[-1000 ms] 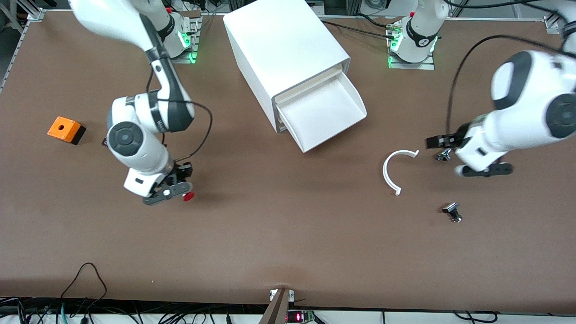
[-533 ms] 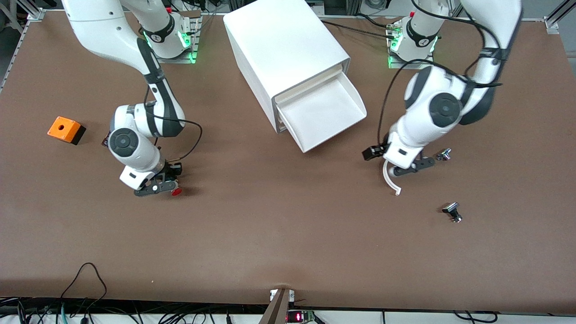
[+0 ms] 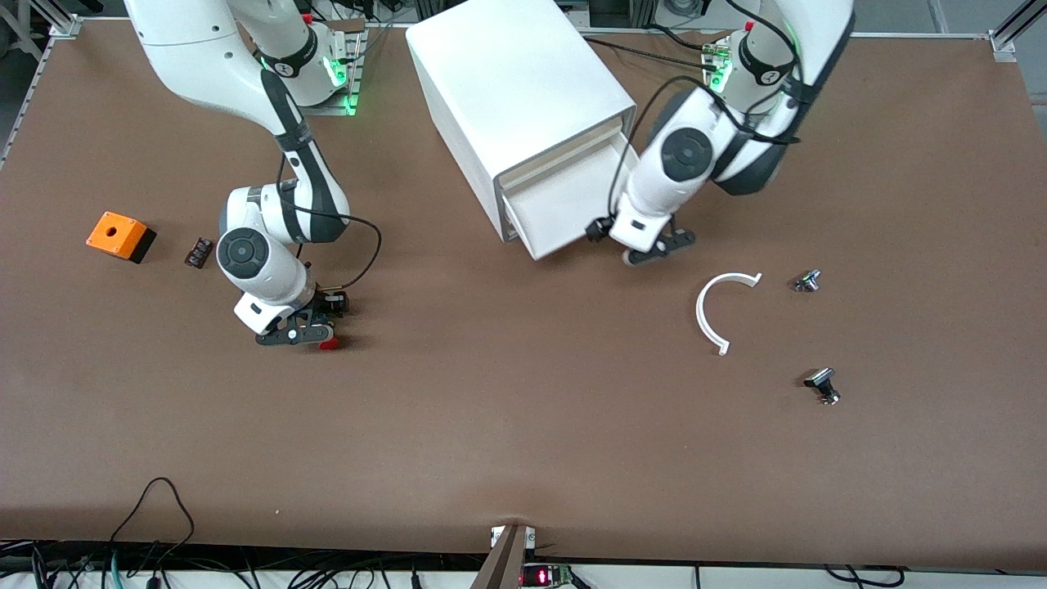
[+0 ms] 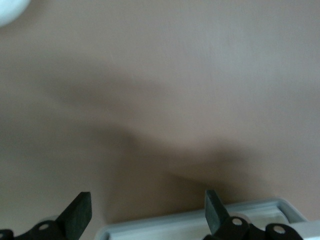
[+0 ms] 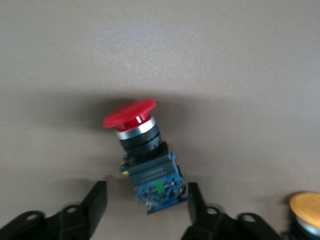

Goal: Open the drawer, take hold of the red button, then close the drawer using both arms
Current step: 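Release the red button on the table and withdraw both grippers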

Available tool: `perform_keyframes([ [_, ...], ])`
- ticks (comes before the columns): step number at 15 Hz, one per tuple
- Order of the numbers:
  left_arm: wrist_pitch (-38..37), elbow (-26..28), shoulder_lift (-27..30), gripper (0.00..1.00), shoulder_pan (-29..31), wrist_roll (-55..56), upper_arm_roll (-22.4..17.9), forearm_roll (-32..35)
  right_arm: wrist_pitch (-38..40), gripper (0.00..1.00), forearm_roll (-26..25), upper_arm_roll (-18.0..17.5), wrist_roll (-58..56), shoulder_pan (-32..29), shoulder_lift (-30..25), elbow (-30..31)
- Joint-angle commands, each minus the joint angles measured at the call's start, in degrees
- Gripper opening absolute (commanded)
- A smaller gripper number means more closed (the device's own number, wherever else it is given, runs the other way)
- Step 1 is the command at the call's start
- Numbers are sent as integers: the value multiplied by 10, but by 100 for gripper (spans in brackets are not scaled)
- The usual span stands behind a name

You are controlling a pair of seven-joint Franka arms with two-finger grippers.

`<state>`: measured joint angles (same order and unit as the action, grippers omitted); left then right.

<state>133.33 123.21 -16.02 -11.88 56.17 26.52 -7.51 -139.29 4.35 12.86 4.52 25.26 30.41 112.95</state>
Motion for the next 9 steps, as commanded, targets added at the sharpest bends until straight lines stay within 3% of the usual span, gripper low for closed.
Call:
perform_keyframes([
  [1,2,30,30,100,0,36,48,-50,104,100,18,-1,9,0,-26,-61],
  [5,2,48,30,100,0,27,93,-74,206,100,18,2,10,-4,-51,-132],
  [9,10,48,32,100,8,26,93,-69,334,100,25,3,33,-15,-66,-231],
])
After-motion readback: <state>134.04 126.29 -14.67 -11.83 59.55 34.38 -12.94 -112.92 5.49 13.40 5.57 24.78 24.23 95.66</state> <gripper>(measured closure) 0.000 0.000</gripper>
